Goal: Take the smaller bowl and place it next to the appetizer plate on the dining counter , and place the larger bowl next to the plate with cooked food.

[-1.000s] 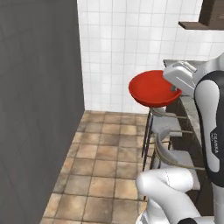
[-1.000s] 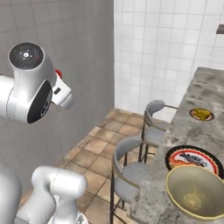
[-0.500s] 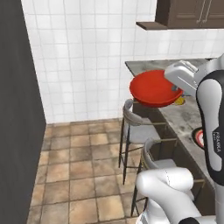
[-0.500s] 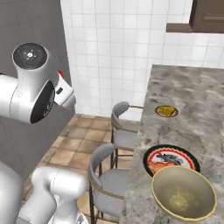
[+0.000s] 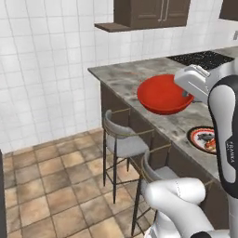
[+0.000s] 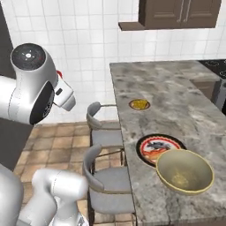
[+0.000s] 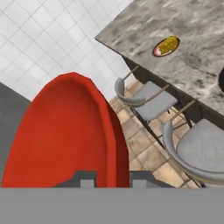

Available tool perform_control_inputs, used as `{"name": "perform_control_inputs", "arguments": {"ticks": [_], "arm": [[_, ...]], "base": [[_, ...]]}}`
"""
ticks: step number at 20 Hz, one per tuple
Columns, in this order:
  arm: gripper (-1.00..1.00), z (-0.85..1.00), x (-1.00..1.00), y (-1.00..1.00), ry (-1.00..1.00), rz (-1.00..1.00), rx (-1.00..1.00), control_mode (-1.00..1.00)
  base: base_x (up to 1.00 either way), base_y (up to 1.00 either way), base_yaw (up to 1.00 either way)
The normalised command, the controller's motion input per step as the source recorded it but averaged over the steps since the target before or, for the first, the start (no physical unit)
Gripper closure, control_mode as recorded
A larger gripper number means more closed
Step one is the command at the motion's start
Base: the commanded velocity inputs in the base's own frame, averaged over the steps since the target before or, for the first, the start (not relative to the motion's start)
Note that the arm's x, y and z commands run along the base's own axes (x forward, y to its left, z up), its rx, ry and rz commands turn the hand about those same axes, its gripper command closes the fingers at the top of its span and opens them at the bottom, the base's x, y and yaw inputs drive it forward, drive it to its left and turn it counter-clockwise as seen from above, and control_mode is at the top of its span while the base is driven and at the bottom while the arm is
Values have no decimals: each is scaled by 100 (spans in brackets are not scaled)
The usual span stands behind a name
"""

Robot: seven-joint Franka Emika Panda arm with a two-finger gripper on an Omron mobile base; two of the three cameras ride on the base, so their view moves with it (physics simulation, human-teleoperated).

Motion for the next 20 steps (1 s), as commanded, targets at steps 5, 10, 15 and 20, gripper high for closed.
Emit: {"name": "perform_control_inputs", "arguments": {"ticks": [5,10,15,20], "arm": [[100,0,0,0,0,0,0,100],[100,0,0,0,0,0,0,100],[100,0,0,0,0,0,0,100],[100,0,0,0,0,0,0,100]], "base": [[66,72,-59],[50,95,-57],[49,100,-51],[47,100,-43]]}}
